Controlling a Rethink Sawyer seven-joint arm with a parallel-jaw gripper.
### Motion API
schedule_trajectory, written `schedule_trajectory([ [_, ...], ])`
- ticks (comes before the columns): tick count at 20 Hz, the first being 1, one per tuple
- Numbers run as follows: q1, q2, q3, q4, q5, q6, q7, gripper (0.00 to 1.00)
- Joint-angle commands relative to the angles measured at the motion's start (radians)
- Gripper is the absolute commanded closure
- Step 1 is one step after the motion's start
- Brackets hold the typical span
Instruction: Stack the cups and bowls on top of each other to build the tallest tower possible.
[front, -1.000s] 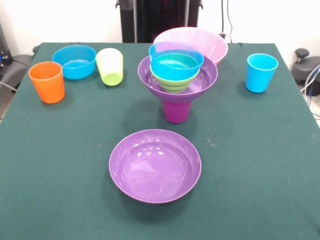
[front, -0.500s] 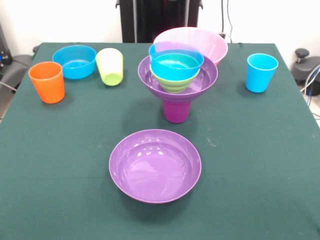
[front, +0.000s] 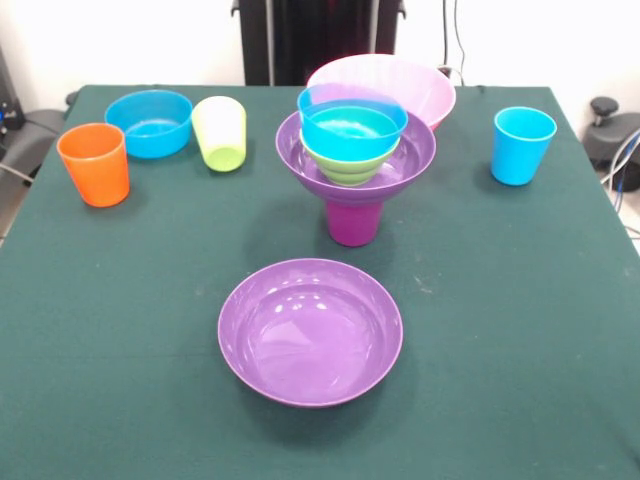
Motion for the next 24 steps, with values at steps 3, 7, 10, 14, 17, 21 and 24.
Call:
schedule_trajectory([
  [3,0.029,-0.034,-0.052,0.225,0.001,-0.131,0.195,0.0],
  [7,0.022,-0.052,-0.05,0.305,-0.003,-0.213,0.204,0.0],
  [10,0.006,-0.059,-0.048,0.381,-0.008,-0.315,0.196,0.0],
  [14,0.003,-0.058,-0.06,0.451,-0.037,-0.421,0.21,0.0],
  [17,0.009,-0.061,-0.072,0.484,-0.046,-0.469,0.224,0.0],
  [21,0.036,-0.052,-0.105,0.511,-0.074,-0.531,0.263,0.0],
  [24,0.062,-0.039,-0.133,0.526,-0.091,-0.571,0.285,0.0],
])
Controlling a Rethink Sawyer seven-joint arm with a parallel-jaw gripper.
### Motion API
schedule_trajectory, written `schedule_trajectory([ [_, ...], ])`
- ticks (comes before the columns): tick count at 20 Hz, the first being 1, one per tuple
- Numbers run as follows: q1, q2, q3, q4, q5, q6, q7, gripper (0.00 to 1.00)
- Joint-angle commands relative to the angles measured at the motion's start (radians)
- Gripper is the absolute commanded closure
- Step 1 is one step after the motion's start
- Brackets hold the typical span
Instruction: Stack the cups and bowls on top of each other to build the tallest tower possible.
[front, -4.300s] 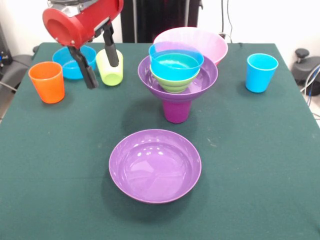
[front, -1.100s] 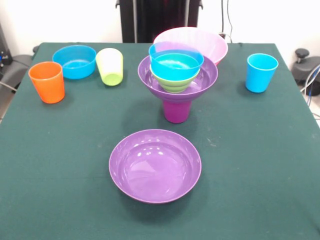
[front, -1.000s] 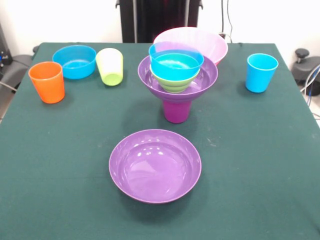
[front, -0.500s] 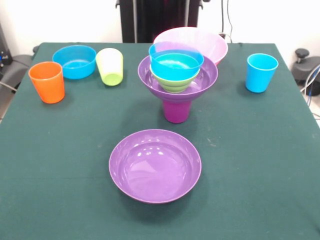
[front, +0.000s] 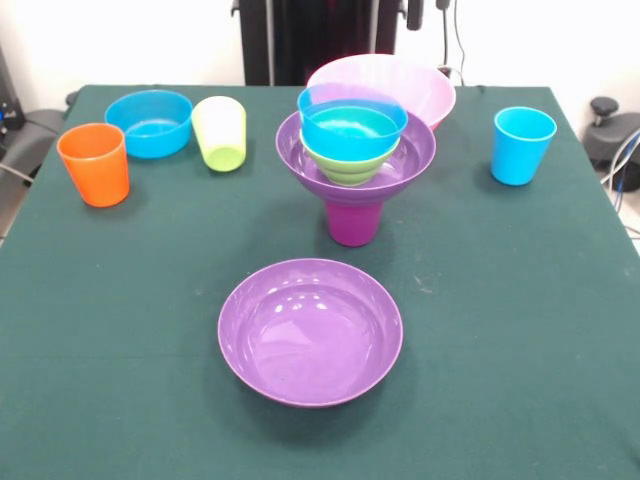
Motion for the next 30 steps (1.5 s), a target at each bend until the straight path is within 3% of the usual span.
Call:
schedule_trajectory([
  [1,0.048,0.045,-0.086,0.139,-0.092,-0.119,0.228,0.0],
  [15,0.16,0.162,-0.209,0.162,-0.112,-0.266,0.292,0.0],
  [20,0.22,0.217,-0.258,0.18,-0.147,-0.383,0.341,0.0],
  [30,0.299,0.278,-0.323,0.194,-0.199,-0.495,0.413,0.0],
])
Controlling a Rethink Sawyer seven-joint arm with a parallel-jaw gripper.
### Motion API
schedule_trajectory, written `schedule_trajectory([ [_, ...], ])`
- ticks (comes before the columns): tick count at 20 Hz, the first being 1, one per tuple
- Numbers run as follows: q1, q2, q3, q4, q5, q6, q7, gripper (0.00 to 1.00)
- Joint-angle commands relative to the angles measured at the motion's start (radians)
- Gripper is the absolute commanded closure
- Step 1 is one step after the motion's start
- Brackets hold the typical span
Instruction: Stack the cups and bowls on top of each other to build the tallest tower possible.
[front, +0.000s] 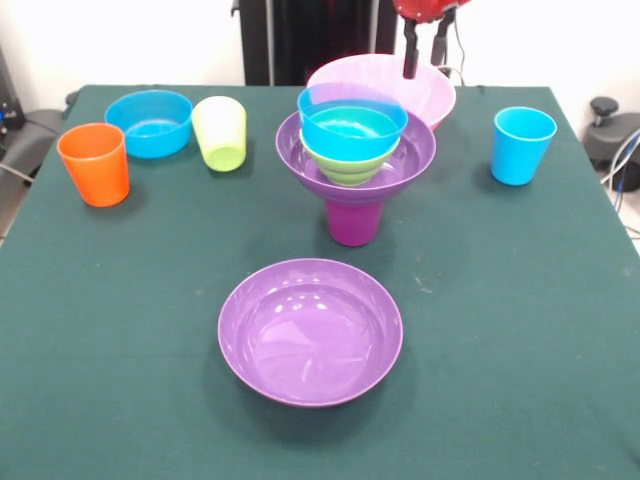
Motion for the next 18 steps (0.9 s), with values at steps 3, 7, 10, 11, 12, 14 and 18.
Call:
schedule_trajectory([
  [3,0.059,0.091,-0.05,0.073,-0.087,-0.091,0.186,0.0],
  [7,0.087,0.074,-0.06,0.086,-0.077,-0.08,0.211,0.0],
  [10,0.114,0.082,-0.078,0.091,-0.077,-0.1,0.23,0.0],
  [11,0.12,0.083,-0.081,0.09,-0.077,-0.108,0.233,0.0],
  [12,0.131,0.093,-0.09,0.09,-0.08,-0.124,0.241,0.0],
  [14,0.15,0.1,-0.105,0.089,-0.079,-0.146,0.254,0.0],
  [18,0.18,0.111,-0.128,0.077,-0.07,-0.161,0.27,0.0],
])
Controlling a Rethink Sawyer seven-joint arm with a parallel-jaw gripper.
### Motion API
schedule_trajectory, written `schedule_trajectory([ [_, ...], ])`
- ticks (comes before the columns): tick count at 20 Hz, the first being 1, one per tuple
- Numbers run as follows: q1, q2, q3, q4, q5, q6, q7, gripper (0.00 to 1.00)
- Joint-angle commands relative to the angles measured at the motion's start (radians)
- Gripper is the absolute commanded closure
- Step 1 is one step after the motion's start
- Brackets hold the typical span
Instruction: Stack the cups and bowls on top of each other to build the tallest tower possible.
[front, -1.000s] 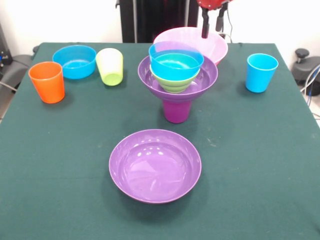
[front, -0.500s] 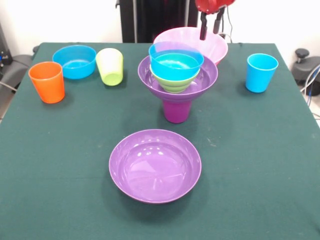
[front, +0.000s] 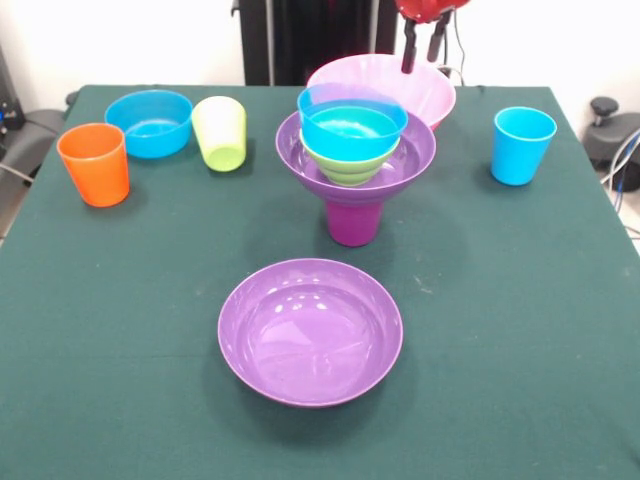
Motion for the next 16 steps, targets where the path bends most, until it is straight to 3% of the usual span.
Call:
schedule_trajectory([
  [1,0.05,0.056,-0.016,0.031,-0.047,-0.088,0.182,0.0],
  [6,0.107,0.133,-0.073,-0.022,-0.055,-0.119,0.204,0.0],
  [16,0.174,0.124,-0.076,-0.055,-0.044,-0.183,0.217,0.0],
])
